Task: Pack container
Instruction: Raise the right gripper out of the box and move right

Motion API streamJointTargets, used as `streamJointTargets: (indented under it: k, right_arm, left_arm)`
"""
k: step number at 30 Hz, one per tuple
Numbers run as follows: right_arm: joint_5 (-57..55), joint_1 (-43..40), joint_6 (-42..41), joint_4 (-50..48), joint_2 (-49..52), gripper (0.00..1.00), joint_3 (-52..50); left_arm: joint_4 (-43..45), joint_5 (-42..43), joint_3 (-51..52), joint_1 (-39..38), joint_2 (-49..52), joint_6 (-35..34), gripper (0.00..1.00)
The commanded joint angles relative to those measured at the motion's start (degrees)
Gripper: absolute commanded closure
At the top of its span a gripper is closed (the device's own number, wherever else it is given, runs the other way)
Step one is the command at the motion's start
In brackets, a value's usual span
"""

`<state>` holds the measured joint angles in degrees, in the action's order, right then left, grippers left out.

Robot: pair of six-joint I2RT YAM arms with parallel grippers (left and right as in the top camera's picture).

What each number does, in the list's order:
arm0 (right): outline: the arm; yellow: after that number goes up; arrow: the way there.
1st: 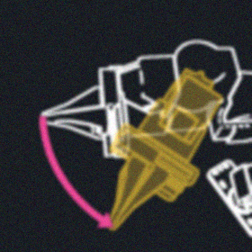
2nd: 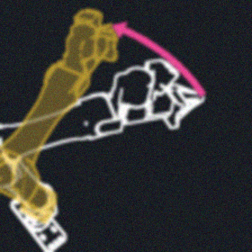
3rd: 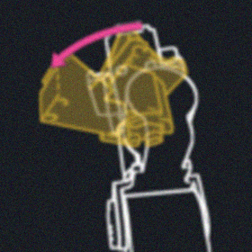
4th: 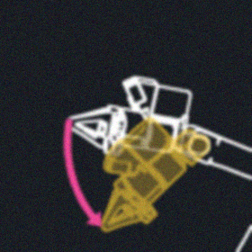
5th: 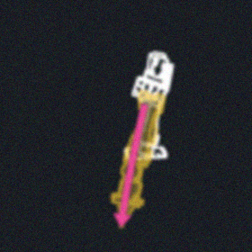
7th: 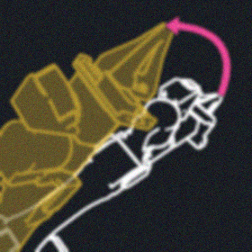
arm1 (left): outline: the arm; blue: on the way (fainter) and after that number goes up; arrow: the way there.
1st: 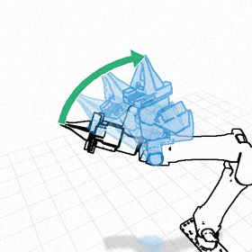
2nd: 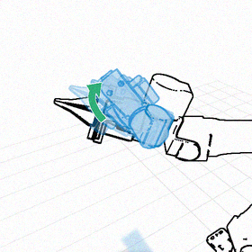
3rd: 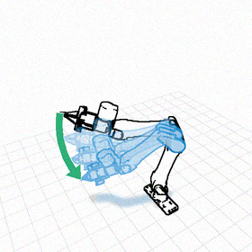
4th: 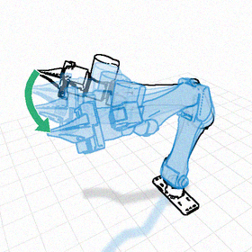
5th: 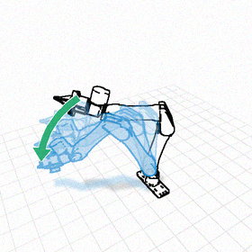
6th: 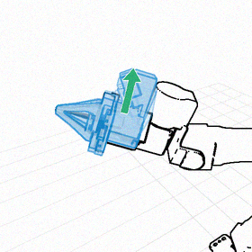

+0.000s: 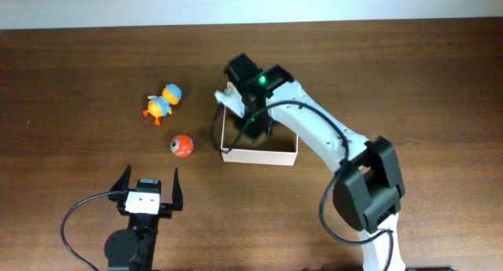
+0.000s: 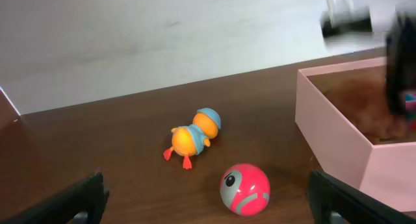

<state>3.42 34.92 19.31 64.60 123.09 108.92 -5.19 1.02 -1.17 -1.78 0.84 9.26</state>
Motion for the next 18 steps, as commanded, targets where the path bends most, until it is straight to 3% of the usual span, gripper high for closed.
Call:
streamJointTargets:
  k: [1,5,11,18]
  right_arm:
    - [-2.38,0.11,0.0,2.56,-0.26,0.51,11.85]
    - [-4.83,-1.66,-5.81,7.89,-0.26,0.49,22.86]
    - [-5.84,-9.31,-21.22,20.28,-0.26,0.49,36.94]
    - [-7.3,-20.06,-30.58,29.09,-0.13,0.5,38.1]
  left_arm:
    - [-0.04,-0.63,0.35,-0.2,-0.5,0.7,0.01]
    - [-0.04,-0.63,0.33,-0.2,-0.5,0.7,0.01]
    - [-0.04,-0.63,0.35,-0.2,-0.5,0.7,0.01]
    - [-0.04,-0.63,0.35,-0.2,-0.5,0.7,0.01]
